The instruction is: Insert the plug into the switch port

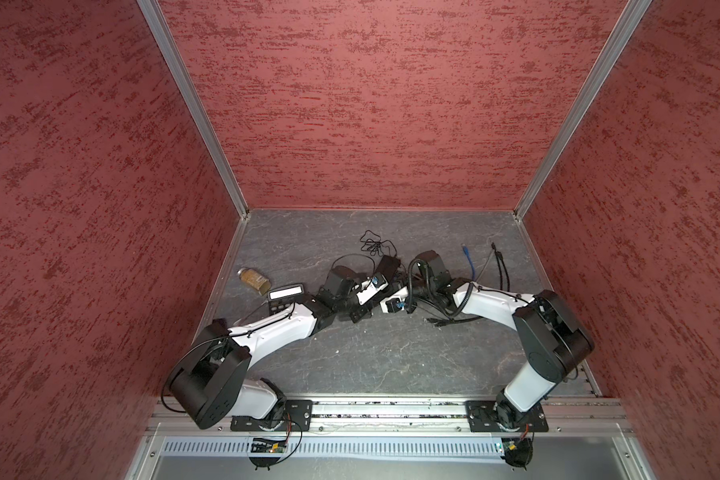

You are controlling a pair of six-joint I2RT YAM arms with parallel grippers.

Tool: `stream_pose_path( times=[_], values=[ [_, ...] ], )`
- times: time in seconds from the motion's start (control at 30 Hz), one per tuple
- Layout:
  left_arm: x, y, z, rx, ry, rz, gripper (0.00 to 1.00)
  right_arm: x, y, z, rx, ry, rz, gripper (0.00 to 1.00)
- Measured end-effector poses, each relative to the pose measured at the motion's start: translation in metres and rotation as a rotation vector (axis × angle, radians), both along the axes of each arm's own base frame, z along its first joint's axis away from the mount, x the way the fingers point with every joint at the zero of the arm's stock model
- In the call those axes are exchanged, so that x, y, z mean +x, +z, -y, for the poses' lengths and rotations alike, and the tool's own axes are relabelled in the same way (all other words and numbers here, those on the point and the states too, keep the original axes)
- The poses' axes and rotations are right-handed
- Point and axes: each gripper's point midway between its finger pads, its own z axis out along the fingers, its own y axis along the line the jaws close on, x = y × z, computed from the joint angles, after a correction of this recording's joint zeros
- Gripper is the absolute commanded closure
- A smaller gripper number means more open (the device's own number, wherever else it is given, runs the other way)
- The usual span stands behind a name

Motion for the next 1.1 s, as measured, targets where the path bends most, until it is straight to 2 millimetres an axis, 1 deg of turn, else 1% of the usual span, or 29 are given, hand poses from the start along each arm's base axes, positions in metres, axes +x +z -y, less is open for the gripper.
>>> stream_pose_path(
  times=[0.1, 0.2, 0.27, 0.37, 0.47, 0.53, 0.6, 0.7, 0.8, 0.9, 1.0, 1.1],
  values=[
    [0.012, 0.010, -0.013, -0.041, 0.061, 0.000, 0.30, -0.003, -0.010, 0.003, 0.011, -0.058, -0.083, 0.99],
    [0.029, 0.026, -0.032, -0.107, 0.152, 0.019, 0.27, -0.008, -0.021, 0.008, 0.042, -0.130, -0.182, 0.99],
    [0.041, 0.034, -0.045, -0.140, 0.217, 0.028, 0.26, -0.013, -0.028, 0.011, 0.065, -0.178, -0.253, 0.99],
    [0.057, 0.034, -0.060, -0.154, 0.308, 0.001, 0.26, -0.019, -0.037, 0.016, 0.103, -0.269, -0.392, 0.99],
    [0.077, 0.029, -0.066, -0.146, 0.380, -0.055, 0.26, -0.017, -0.035, 0.017, 0.142, -0.361, -0.515, 0.99],
    [0.089, 0.023, -0.067, -0.133, 0.413, -0.092, 0.26, -0.015, -0.028, 0.015, 0.172, -0.402, -0.554, 0.99],
    [0.097, 0.012, -0.066, -0.111, 0.438, -0.135, 0.26, -0.015, -0.019, 0.013, 0.205, -0.433, -0.585, 0.99],
    [0.099, -0.006, -0.063, -0.074, 0.451, -0.198, 0.26, -0.019, -0.011, 0.012, 0.237, -0.473, -0.639, 0.99],
    [0.097, -0.021, -0.058, -0.023, 0.449, -0.246, 0.27, -0.019, -0.007, 0.012, 0.254, -0.516, -0.684, 0.99],
    [0.098, -0.032, -0.047, 0.026, 0.428, -0.276, 0.27, -0.018, -0.007, 0.014, 0.264, -0.562, -0.716, 0.99],
    [0.100, -0.039, -0.036, 0.076, 0.407, -0.287, 0.27, -0.014, -0.006, 0.017, 0.274, -0.613, -0.734, 0.99],
    [0.103, -0.045, -0.031, 0.121, 0.407, -0.298, 0.27, -0.011, -0.008, 0.019, 0.276, -0.649, -0.749, 0.97]
  ],
)
